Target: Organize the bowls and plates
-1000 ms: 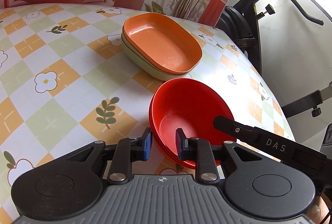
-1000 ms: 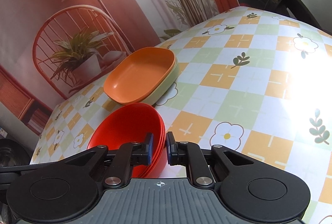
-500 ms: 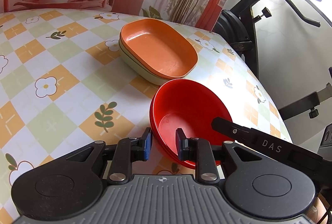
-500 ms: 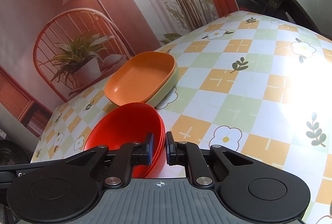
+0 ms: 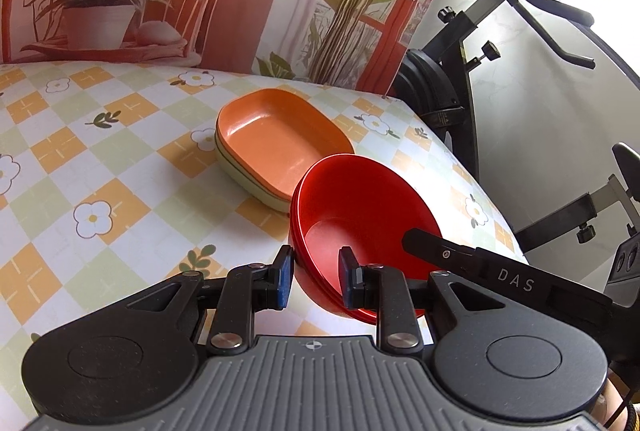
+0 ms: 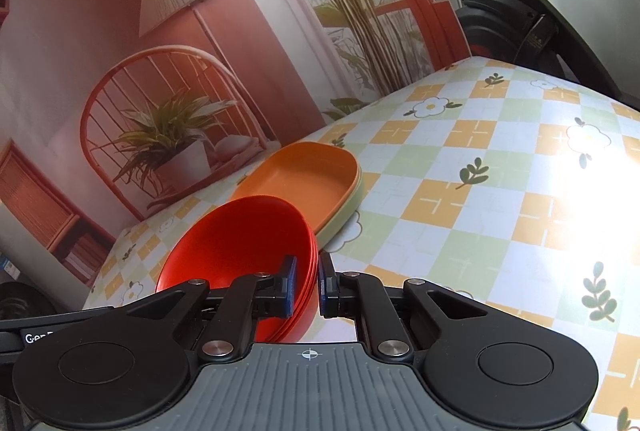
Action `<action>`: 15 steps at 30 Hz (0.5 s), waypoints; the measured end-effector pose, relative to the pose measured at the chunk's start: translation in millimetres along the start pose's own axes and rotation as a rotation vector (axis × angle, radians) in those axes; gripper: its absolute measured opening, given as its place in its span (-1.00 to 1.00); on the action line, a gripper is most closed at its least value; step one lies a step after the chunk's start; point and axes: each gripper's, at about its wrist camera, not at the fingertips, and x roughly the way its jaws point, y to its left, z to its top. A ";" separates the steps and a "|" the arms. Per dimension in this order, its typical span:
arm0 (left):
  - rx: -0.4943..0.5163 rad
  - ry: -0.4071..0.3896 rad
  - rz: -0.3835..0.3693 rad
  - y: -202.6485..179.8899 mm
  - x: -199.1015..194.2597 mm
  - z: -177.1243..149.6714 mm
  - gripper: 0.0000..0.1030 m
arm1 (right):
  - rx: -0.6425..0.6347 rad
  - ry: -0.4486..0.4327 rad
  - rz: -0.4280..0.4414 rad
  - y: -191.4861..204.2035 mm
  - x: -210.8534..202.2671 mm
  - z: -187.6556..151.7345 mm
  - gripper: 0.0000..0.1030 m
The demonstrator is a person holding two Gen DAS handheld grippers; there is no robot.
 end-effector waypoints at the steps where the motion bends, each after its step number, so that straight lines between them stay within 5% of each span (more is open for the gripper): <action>1: 0.002 -0.009 -0.001 0.1 -2.1 3.2 -0.51 | 0.004 -0.003 0.007 1.0 -0.1 4.1 -0.81; 15: 0.026 -0.103 -0.007 0.2 1.4 66.7 -0.51 | -0.051 -0.059 0.056 29.3 33.4 85.9 -0.82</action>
